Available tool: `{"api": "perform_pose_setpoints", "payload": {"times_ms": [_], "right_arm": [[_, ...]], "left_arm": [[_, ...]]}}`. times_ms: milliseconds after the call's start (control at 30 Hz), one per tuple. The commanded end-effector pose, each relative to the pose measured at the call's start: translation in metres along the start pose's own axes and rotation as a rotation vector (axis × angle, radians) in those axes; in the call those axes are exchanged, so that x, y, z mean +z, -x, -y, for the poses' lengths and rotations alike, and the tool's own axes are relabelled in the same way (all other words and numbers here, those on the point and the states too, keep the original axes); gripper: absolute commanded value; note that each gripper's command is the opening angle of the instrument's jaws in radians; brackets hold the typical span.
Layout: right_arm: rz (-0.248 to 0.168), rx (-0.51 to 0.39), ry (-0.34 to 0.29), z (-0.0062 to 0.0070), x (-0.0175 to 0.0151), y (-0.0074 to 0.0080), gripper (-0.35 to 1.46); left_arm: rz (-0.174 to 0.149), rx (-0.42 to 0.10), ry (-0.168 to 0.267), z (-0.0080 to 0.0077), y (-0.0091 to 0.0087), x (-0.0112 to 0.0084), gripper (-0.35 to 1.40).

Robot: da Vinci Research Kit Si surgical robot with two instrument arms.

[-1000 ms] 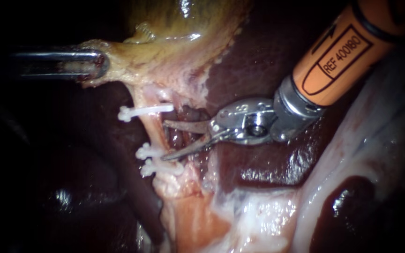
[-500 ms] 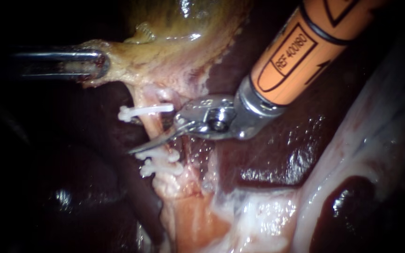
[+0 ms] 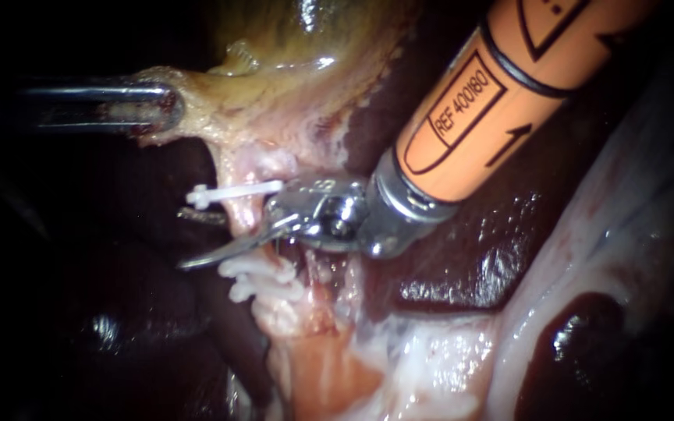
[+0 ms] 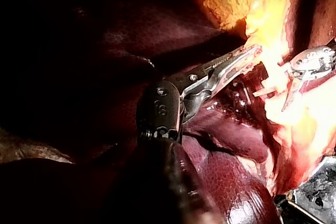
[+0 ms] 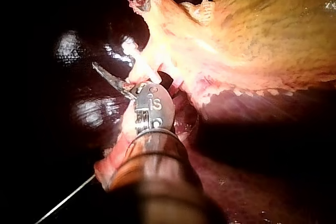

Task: Go to the cutting position left tube

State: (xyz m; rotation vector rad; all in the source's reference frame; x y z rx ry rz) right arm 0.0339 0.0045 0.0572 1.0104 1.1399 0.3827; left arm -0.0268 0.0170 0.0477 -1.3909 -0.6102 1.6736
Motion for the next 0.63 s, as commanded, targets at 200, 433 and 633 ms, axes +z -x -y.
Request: {"api": "perform_pose_setpoints", "payload": {"times_ms": [200, 433, 633], "right_arm": [[-0.012, 0.012, -0.016, 0.0011, -0.0002, -0.0006, 1.41], [-0.013, 0.013, -0.018, 0.0007, -0.0008, -0.0006, 1.41], [-0.012, 0.013, -0.018, 0.0006, -0.0008, -0.0005, 1.41]], "left_arm": [[0.0, 0.0, 0.0, 0.0001, 0.0, 0.0, -0.35], [0.0, 0.0, 0.0, 0.0001, 0.0001, 0.0, -0.35], [0.0, 0.0, 0.0, 0.0001, 0.0001, 0.0001, -0.35]]}}
